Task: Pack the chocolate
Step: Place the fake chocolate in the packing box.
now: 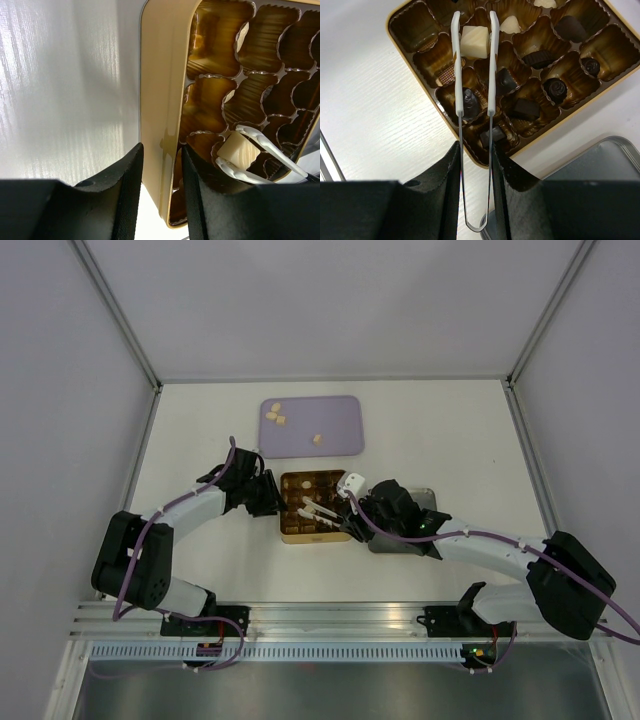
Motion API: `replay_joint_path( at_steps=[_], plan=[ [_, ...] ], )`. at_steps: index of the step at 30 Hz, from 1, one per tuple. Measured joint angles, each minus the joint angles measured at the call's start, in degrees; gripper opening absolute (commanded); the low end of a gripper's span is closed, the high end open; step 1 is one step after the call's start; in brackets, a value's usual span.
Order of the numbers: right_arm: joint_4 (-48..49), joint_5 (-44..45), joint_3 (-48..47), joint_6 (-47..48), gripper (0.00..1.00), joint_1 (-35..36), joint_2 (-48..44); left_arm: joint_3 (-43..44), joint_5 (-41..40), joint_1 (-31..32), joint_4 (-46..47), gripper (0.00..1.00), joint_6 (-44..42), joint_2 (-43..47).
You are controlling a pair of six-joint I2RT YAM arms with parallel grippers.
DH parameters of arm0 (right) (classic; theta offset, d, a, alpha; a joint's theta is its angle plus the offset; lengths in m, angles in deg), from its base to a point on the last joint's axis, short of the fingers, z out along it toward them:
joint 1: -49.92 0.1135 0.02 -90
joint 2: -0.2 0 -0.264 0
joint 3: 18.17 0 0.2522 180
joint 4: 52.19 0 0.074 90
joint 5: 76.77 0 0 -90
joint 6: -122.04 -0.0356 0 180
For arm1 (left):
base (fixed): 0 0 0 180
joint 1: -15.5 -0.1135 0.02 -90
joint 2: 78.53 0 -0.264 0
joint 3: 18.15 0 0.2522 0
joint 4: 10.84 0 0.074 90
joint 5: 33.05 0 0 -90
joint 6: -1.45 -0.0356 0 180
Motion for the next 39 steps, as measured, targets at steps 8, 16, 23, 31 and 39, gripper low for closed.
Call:
replay_joint_path(
  at_steps=[8, 16, 23, 31, 39],
  plan=[
    [-1.1, 0.0, -0.1, 0.0, 0.13, 0.0, 0.0, 0.0, 0.0, 0.0, 0.1, 0.40, 0.0, 0.0],
    [-2.7, 0.2, -1.3, 0.0, 0.23, 0.0, 0.0, 0.0, 0.0, 0.0, 0.1, 0.39, 0.0, 0.0],
    [-3.8, 0.2, -2.0, -0.2, 0.32, 0.0, 0.0, 0.0, 0.0, 0.2, 0.1, 0.37, 0.0, -0.2],
    [-5.0, 0.2, -3.7, -0.8, 0.38, 0.0, 0.0, 0.2, 0.1, 0.3, 0.2, 0.37, -0.1, -0.7],
    [-5.7, 0.2, -4.5, -1.4, 0.39, 0.0, 0.2, 0.5, 0.2, 0.3, 0.2, 0.37, -0.5, -0.9]
  ],
)
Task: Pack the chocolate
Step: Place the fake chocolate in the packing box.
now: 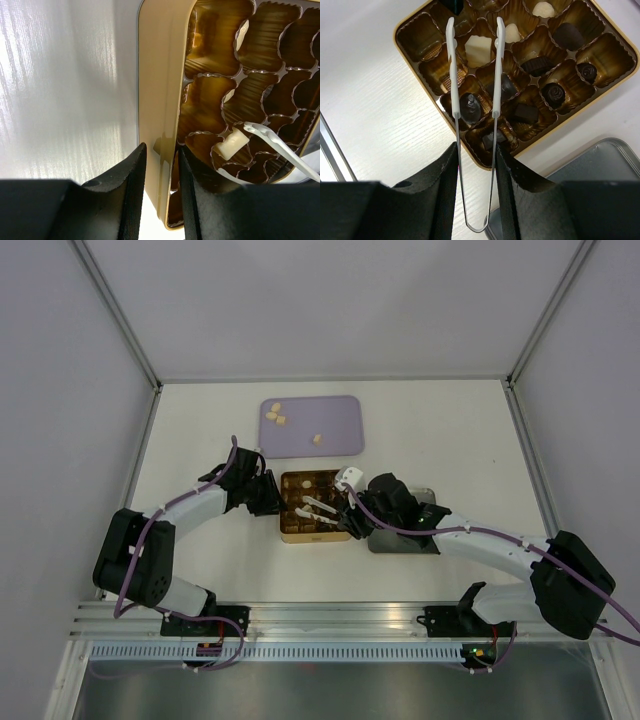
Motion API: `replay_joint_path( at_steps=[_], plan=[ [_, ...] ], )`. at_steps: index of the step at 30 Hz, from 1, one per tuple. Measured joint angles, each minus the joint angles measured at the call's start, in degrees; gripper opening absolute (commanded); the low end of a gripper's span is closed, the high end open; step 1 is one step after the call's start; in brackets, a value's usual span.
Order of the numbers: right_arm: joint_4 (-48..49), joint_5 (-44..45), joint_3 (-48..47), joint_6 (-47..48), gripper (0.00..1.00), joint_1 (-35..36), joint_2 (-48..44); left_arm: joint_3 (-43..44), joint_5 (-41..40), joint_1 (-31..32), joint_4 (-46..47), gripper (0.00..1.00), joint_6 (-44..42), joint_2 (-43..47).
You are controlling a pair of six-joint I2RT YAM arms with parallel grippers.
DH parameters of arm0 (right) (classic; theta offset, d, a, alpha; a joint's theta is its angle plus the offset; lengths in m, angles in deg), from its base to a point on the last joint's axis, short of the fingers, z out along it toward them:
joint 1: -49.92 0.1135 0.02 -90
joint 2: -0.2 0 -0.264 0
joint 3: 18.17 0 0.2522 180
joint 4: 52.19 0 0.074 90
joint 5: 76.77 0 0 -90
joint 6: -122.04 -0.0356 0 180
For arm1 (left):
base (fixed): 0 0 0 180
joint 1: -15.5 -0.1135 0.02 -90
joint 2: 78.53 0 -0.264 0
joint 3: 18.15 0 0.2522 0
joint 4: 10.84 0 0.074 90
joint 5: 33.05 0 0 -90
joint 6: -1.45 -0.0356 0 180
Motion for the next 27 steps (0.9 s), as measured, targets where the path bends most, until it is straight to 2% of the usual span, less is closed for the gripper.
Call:
replay_joint_path(
  at_steps=[14, 17, 18, 24, 27],
  plan=[
    [-0.4, 2.9, -1.9, -3.8, 0.29, 0.0, -1.9, 0.4, 0.2, 0.0, 0.0, 0.36, -0.7, -0.5],
    [-1.3, 3.5, -3.0, -4.6, 0.22, 0.0, -2.4, 0.4, 0.2, 0.0, 0.0, 0.36, -0.8, -0.6],
    [-1.6, 3.5, -3.4, -4.7, 0.14, 0.0, -2.4, 0.5, 0.2, 0.0, 0.0, 0.36, -0.8, -0.6],
    [-2.7, 2.8, -3.9, -4.9, 0.03, 0.0, -2.6, 0.8, 0.2, 0.0, 0.0, 0.36, -0.8, -0.6],
    [-3.0, 1.2, -3.9, -5.4, 0.01, 0.0, -2.9, 0.8, 0.2, 0.0, 0.0, 0.36, -0.9, -0.6]
  ],
)
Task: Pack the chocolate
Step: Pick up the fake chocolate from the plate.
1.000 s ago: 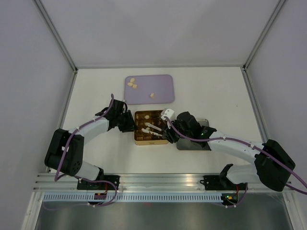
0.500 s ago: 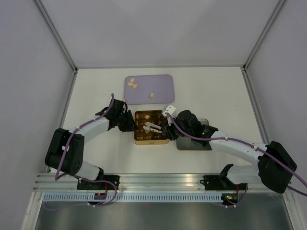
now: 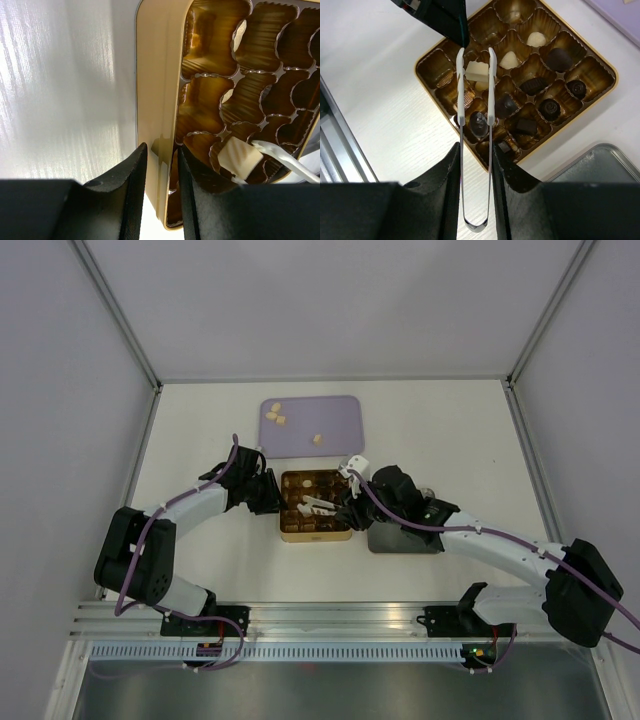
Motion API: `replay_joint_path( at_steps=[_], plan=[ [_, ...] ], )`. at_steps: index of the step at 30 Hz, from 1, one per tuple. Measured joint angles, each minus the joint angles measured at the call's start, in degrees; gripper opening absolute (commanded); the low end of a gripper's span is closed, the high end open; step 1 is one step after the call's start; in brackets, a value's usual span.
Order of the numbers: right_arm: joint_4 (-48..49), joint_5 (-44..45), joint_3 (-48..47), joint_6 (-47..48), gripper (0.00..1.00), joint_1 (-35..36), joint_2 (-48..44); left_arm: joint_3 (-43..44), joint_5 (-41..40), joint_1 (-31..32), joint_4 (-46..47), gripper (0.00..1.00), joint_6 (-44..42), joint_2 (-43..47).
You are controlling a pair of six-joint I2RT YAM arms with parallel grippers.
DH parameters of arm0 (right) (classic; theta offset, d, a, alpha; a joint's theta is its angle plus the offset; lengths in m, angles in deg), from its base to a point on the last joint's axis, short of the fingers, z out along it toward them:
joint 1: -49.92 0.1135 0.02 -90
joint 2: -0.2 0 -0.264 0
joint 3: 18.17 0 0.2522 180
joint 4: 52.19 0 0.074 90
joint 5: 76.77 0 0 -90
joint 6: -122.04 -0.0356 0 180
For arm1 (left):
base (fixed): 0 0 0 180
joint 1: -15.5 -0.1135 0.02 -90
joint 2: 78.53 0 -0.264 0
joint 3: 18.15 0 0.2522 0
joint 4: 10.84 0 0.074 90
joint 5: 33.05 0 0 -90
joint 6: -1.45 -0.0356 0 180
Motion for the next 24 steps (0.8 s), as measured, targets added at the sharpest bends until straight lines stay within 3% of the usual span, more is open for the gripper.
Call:
replay_joint_path(
  at_steps=[9, 24],
  plan=[
    [1.1, -3.6, 0.0, -0.7, 0.00, 0.0, -5.4, 0.0, 0.0, 0.0, 0.0, 0.36, 0.0, 0.0],
    [-0.2, -5.6, 2.4, -0.7, 0.00, 0.9, -2.8, 0.0, 0.0, 0.0, 0.0, 0.36, 0.0, 0.0]
  ],
)
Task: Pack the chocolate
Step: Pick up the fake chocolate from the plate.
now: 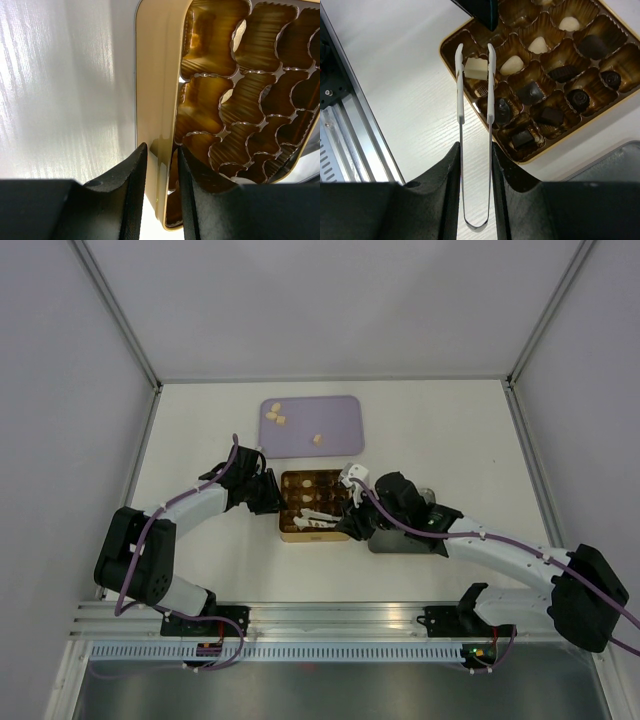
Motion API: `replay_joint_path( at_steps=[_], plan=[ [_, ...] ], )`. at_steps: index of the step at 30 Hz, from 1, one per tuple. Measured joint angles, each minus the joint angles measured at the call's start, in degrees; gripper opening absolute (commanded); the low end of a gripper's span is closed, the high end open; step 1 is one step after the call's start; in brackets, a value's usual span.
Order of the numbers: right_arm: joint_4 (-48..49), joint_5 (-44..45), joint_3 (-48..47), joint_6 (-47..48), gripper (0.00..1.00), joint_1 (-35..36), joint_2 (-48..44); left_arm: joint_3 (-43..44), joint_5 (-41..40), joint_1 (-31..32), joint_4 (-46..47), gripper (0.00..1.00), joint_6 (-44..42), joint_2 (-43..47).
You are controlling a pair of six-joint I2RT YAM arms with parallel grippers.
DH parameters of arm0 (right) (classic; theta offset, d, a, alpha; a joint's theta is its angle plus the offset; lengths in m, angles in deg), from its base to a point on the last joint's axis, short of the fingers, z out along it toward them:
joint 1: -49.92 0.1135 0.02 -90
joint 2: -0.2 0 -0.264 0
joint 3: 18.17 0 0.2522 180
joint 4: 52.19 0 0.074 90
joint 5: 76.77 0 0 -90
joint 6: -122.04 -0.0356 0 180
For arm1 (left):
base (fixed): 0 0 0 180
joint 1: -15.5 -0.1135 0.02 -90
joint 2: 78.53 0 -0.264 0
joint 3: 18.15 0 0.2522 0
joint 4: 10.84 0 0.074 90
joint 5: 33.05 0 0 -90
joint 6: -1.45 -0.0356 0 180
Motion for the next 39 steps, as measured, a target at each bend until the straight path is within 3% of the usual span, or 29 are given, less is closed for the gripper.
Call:
replay_joint_path(
  at_steps=[7, 10, 14, 22, 31, 35, 39],
  plan=[
    [-0.5, 0.5, 0.7, 0.0, 0.02, 0.0, 1.1, 0.0, 0.0, 0.0, 0.0, 0.36, 0.0, 0.0],
    [-0.7, 0.6, 0.7, 0.1, 0.10, 0.2, 2.1, 0.0, 0.0, 0.0, 0.0, 0.36, 0.0, 0.0],
    [-0.7, 0.5, 0.7, 0.5, 0.28, 0.2, 2.1, 0.0, 0.0, 0.0, 0.0, 0.36, 0.0, 0.0],
    [-1.5, 0.6, 0.7, 0.4, 0.40, 0.2, 0.6, 0.0, 0.0, 0.0, 0.0, 0.36, 0.0, 0.0],
    [-2.4, 1.4, 0.0, 0.2, 0.38, 0.3, -0.3, 0.2, 0.0, 0.0, -0.1, 0.37, 0.0, 0.0],
    [-2.6, 5.8, -1.1, -1.4, 0.37, 0.4, -1.6, 0.5, 0.0, 0.0, -0.1, 0.37, -0.1, 0.0],
    [-3.8, 11.9, -6.4, -3.8, 0.29, 0.0, -1.6, 0.5, 0.1, 0.0, -0.1, 0.37, -0.1, 0.0]
  ],
)
